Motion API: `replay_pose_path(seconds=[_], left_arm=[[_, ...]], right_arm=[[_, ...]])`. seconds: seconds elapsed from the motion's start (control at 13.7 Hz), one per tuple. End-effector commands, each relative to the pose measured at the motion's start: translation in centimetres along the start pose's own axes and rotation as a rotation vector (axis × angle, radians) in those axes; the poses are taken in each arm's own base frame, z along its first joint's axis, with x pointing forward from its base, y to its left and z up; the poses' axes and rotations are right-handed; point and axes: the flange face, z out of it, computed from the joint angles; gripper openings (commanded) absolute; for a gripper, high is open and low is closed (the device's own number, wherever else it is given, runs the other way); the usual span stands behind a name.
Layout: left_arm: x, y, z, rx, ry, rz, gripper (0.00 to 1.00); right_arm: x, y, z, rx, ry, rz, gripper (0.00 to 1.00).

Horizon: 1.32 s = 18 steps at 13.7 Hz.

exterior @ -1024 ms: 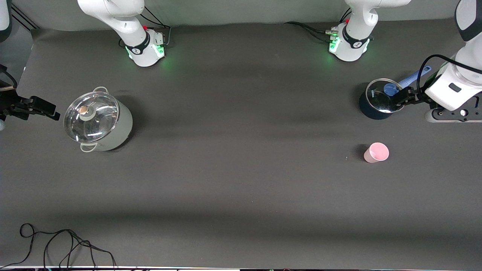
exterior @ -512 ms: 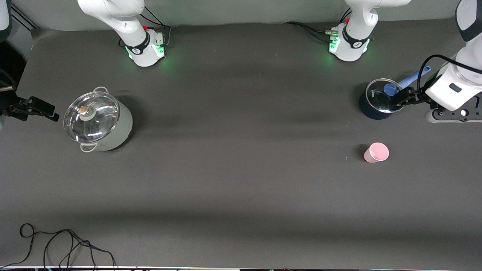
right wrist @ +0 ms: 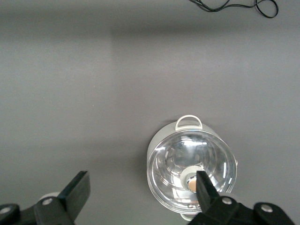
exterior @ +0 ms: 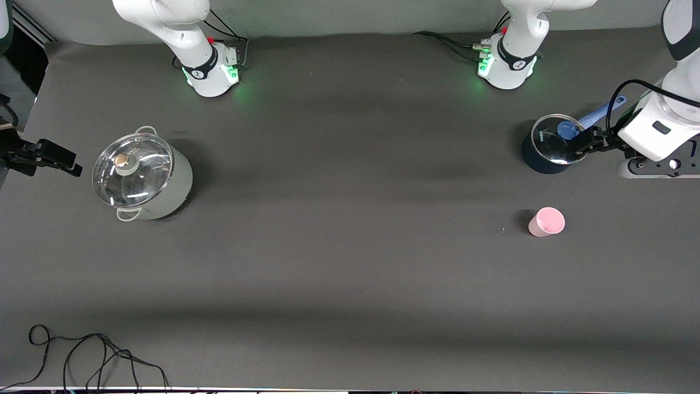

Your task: Transfer pink cup from left to right arm

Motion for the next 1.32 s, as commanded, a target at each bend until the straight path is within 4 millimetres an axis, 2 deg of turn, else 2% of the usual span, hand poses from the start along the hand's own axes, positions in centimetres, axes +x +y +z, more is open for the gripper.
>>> replay_pose_path(seconds=[0.0, 0.44, 1.24], left_arm=[[-0.05, -0.11, -0.24, -0.009, -0.007, 0.014, 1.00], [-0.02, -0.43, -0.24, -0.011, -0.005, 0.031, 1.00], [0.03, -0.76, -0.24, -0.012, -0.003, 0.038, 1.00]], right_arm=[[0.19, 0.11, 0.24, 0.006, -0.013, -0.009, 1.00], [0.03, -0.39, -0.52, 0.006, 0.001, -0.016, 1.00], [0.11, -0.22, -0.28, 0.006, -0.004, -0.015, 1.00]])
